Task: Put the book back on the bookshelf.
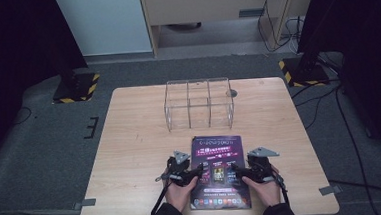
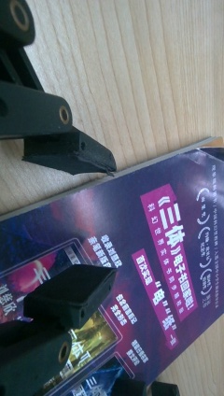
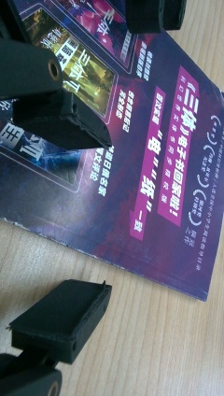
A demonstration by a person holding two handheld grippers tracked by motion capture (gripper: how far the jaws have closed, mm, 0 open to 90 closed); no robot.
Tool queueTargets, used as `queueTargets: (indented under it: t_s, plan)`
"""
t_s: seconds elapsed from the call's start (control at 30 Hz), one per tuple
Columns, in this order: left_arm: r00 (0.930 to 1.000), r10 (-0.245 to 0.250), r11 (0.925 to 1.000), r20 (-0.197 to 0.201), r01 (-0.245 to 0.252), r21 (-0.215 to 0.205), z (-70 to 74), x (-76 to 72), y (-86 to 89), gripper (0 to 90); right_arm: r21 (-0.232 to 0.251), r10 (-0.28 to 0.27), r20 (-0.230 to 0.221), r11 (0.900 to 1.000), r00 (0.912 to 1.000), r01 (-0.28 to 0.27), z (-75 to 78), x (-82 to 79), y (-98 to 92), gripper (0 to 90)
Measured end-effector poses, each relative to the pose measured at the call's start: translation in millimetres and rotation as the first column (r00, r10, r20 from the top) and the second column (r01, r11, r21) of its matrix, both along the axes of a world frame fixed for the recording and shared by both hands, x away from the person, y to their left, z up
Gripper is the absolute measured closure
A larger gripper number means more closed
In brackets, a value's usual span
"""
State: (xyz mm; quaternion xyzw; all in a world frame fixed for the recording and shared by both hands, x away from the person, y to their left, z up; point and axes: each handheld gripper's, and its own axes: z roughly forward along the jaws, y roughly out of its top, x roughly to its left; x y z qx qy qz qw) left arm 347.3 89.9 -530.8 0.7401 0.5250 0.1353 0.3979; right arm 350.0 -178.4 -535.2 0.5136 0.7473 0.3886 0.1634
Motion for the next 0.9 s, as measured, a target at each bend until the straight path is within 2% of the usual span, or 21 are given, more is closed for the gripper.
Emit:
queueTargets:
  t_s: [0.1, 0.27, 0.33, 0.7, 0.83, 0.9]
  plan:
    - [0.9999, -0.013, 0.9999, 0.01, 0.013, 0.006, -0.8, -0.7, -3.0, 40.9, 0.004, 0.008, 0.006, 1.0, 1.0, -0.008, -0.5, -0.5, 2.3, 26.0]
    - [0.9998, -0.007, 1.0, 0.017, 0.007, 0.005, -1.5, -1.6, -5.5, 39.7, 0.025, 0.014, 0.009, 1.0, 0.9999, -0.014, -1.2, -1.6, 7.5, 25.9]
    - [0.9998, -0.004, 0.9999, 0.021, 0.004, 0.01, -1.7, -2.1, -6.3, 38.6, 0.01, 0.012, 0.015, 1.0, 0.9998, -0.012, -1.5, -2.4, 9.6, 25.4]
    - [0.9993, 0.009, 0.9995, 0.036, -0.008, -0.032, -4.6, -0.4, -5.3, 35.9, 0.052, 0.0, 0.007, 0.999, 1.0, 0.0, -1.9, -2.5, 6.6, 26.7]
    - [0.9994, 0.012, 0.9993, 0.033, -0.01, -0.035, -4.6, -0.2, -6.5, 35.5, 0.037, 0.002, 0.014, 0.999, 0.9999, -0.003, -2.0, -2.5, 7.3, 27.0]
    - [0.9994, 0.021, 0.998, 0.028, -0.019, -0.06, -5.0, 0.0, -4.8, 36.0, 0.034, -0.004, 0.015, 0.999, 0.9999, 0.004, -1.9, -2.8, 7.5, 28.7]
